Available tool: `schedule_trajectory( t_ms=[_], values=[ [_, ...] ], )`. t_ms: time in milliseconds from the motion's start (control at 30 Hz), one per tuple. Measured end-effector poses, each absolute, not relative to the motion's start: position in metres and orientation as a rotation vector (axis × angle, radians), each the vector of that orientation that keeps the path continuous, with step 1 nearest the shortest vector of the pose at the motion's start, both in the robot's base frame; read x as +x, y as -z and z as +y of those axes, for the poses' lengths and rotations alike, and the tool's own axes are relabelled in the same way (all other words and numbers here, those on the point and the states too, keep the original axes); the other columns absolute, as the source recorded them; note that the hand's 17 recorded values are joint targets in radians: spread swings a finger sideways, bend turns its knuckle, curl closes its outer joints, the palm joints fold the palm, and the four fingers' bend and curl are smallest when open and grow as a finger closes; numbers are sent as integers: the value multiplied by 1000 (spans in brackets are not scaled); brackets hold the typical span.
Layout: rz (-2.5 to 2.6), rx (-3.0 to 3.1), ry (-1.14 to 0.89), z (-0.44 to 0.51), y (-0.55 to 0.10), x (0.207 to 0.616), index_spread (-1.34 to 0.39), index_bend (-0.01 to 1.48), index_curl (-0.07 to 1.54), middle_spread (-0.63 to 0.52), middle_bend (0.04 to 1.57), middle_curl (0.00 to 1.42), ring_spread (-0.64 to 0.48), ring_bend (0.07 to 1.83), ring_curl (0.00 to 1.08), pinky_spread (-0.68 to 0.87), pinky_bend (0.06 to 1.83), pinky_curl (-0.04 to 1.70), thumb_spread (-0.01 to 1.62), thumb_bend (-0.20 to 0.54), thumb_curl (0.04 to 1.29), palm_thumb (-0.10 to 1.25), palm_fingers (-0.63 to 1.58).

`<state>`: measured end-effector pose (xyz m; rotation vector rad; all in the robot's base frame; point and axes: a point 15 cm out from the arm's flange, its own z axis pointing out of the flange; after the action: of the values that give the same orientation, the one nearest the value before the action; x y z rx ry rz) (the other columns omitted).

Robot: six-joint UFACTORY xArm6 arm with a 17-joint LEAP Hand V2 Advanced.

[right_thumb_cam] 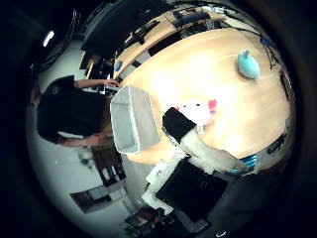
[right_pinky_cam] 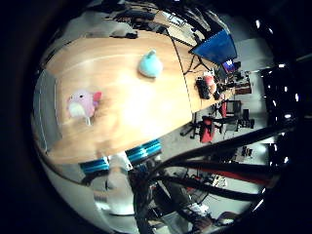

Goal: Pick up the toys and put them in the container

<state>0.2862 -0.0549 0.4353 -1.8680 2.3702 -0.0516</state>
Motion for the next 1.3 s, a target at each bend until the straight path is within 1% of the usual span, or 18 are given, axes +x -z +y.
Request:
schedule_trajectory(
  t_ms=[267, 500, 700, 933, 1133, 1300],
  values=[
    [2380, -1890, 13, -58, -424, 294, -476, 183, 338, -133, 261, 408, -110, 728, 197, 452, 948, -6, 1008, -28, 277, 354, 466],
    [2396, -1863, 26, -77, -409, 320, -477, 184, 344, -132, 270, 407, -108, 731, 191, 451, 951, -6, 1007, -27, 278, 354, 461],
    [2413, -1824, 59, -106, -403, 366, -477, 184, 348, -132, 273, 406, -108, 735, 188, 451, 953, -6, 1007, -27, 278, 355, 459],
    [2458, -1764, 70, -160, -404, 430, -477, 191, 360, -124, 276, 405, -98, 718, 182, 456, 927, -6, 1005, -27, 281, 360, 429],
    [2516, -1705, 46, -215, -383, 466, -468, 192, 370, -115, 263, 401, -83, 687, 176, 454, 907, -4, 1013, -26, 284, 364, 387],
    [2566, -1671, -14, -257, -348, 476, -456, 183, 372, -103, 254, 397, -58, 663, 173, 445, 880, -3, 1016, -25, 284, 367, 348]
  ],
)
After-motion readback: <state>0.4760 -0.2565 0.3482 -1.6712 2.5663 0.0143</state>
